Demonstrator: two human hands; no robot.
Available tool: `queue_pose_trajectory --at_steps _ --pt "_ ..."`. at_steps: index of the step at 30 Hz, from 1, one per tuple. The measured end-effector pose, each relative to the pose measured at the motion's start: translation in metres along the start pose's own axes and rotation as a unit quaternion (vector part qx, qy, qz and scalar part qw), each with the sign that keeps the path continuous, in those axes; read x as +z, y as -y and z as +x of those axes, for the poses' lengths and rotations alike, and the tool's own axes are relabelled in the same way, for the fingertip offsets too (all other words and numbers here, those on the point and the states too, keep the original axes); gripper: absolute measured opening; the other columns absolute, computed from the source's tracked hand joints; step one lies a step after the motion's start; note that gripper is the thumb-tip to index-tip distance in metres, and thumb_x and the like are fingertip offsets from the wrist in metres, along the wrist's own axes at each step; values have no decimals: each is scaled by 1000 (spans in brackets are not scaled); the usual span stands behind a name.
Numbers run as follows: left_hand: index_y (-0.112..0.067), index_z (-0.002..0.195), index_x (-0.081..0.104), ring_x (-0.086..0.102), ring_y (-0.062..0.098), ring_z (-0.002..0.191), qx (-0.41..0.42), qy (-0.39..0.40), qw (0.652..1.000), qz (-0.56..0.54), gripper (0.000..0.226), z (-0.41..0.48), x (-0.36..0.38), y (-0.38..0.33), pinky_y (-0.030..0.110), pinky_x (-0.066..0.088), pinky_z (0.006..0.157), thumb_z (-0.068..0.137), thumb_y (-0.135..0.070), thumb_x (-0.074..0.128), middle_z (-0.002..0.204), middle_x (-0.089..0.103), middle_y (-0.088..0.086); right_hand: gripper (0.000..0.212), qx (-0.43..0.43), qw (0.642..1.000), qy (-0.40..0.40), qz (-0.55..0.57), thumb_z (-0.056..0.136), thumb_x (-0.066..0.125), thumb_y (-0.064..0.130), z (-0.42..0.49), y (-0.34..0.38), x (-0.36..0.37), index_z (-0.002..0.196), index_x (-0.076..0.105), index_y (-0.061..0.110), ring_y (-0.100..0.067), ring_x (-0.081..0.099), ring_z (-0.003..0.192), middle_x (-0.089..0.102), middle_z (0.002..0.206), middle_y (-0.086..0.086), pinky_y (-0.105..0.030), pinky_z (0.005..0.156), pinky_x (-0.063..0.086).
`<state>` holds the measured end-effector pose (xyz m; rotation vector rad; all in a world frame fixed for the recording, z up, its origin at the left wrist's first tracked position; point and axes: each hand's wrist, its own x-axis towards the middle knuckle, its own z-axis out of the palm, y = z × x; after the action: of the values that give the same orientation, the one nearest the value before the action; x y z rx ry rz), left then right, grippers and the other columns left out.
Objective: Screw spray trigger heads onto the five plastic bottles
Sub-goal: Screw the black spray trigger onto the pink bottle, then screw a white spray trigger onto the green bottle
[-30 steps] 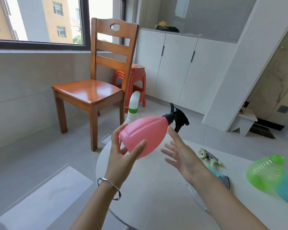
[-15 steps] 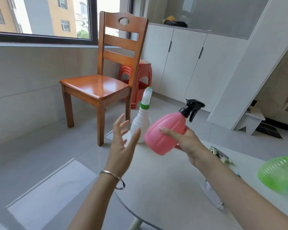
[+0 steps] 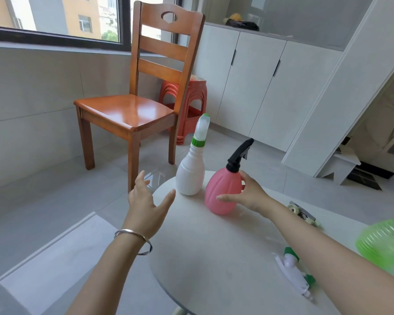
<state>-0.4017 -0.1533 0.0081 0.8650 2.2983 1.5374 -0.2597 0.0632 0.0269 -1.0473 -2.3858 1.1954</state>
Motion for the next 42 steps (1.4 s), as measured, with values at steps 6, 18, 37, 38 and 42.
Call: queue_pose_trajectory --at_steps 6,18,37,38,42 --pt "-16 147 12 26 24 137 4 24 1000 19 80 0 9 -3 36 27 107 86 -41 58 146 37 6 85 6 999 46 20 62 85 28 17 -2 -1 130 35 27 -15 50 115 50 128 3 -32 94 45" --pt "-19 139 33 30 19 135 21 59 996 60 64 -5 30 -9 35 31 107 85 -45 57 141 44 2 101 -8 998 68 -5 65 84 29 20 -11 -4 144 22 26 -17 39 131 40 141 4 -32 103 37" --pt "-26 113 58 56 6 106 218 165 962 15 33 -67 143 -84 25 45 90 85 -42 60 112 62 -13 61 -128 957 -251 -66 78 73 24 -156 -90 -137 131 44 27 11 27 126 35 142 14 6 96 14" --pt "-26 113 57 56 7 107 224 172 959 16 33 -71 152 -89 26 45 91 85 -43 59 113 62 -13 61 -123 950 -278 -66 78 74 22 -164 -99 -146 131 44 26 12 27 125 35 141 12 6 96 13" --pt "-25 116 57 53 7 109 236 197 951 25 33 -85 185 -101 25 42 94 86 -40 58 116 60 -11 68 -89 925 -366 -54 74 77 14 -183 -136 -169 132 42 18 1 29 131 36 146 0 1 101 14"
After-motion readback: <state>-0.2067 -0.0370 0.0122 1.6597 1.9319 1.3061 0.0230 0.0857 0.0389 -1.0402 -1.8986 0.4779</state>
